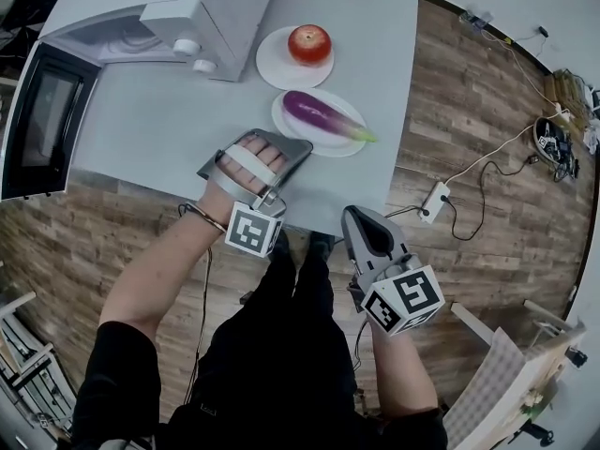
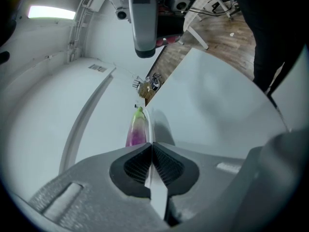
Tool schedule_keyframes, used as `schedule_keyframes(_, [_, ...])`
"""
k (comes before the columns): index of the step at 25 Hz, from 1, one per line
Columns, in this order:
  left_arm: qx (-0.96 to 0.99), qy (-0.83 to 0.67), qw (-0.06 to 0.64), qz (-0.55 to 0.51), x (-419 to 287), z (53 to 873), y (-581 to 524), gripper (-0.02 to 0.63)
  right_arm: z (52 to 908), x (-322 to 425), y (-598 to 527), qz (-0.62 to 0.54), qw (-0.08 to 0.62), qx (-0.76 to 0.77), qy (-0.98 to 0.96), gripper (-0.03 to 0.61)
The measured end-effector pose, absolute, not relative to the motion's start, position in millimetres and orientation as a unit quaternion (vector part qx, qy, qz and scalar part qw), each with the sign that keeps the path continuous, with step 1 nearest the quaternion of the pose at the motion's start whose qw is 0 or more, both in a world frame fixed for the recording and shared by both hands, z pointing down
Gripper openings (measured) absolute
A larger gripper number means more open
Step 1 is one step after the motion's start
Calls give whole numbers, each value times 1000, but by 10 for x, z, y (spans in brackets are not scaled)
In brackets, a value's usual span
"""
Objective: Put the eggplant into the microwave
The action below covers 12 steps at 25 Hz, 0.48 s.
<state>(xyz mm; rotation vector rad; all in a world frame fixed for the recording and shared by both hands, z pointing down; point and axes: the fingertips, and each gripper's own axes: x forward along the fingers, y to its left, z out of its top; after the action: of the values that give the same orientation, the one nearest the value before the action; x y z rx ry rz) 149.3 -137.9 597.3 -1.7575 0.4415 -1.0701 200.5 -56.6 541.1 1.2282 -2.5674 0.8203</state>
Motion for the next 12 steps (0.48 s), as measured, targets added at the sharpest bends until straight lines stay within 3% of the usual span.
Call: schedule_keyframes(12, [-696, 250, 491, -461, 1036, 5158, -1344, 15, 4754, 1634, -744, 243, 82, 361, -897, 17])
